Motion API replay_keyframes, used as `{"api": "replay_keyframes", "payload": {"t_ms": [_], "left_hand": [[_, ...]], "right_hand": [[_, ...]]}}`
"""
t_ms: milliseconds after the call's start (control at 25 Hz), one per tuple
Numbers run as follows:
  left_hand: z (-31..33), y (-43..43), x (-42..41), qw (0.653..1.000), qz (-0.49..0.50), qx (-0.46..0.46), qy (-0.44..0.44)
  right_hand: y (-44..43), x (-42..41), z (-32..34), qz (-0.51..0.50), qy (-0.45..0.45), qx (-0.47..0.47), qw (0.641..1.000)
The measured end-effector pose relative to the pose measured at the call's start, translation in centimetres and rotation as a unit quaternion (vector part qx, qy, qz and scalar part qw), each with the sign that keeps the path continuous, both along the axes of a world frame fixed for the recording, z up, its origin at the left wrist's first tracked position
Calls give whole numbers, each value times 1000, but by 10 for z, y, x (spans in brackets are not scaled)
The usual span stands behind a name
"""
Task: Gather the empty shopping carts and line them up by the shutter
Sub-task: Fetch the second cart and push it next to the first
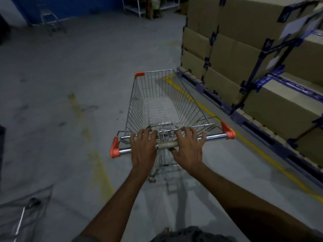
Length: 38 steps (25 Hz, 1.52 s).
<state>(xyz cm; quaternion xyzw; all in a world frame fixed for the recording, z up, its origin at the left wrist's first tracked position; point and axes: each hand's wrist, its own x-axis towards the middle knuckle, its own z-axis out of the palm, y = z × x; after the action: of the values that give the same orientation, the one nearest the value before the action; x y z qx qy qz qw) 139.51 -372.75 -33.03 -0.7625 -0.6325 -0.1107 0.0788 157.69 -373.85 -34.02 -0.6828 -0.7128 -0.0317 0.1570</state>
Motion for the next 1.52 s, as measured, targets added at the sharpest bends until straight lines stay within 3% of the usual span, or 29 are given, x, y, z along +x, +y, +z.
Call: {"api": "replay_keyframes", "payload": {"t_ms": [200,360,560,840,1080,1280,1520], "left_hand": [[-26,26,-20,995,-53,17,77],[-30,69,-22,997,-41,58,21],[-18,132,-39,999,1,-23,35],[-10,237,-94,999,22,-37,26],[-5,335,-141,999,39,-30,23],[-5,411,-189,998,52,-17,16],[-16,516,-256,997,66,0,29]], "right_hand": [[53,-10,3,65,39,-6,997],[106,-12,6,109,16,-38,993],[178,-34,3,122,-31,-42,991],[312,-64,17,250,17,-137,958],[422,-110,17,258,-40,-119,958],[511,-156,18,301,-36,-124,945],[619,-224,-7,299,-22,-11,954]]}}
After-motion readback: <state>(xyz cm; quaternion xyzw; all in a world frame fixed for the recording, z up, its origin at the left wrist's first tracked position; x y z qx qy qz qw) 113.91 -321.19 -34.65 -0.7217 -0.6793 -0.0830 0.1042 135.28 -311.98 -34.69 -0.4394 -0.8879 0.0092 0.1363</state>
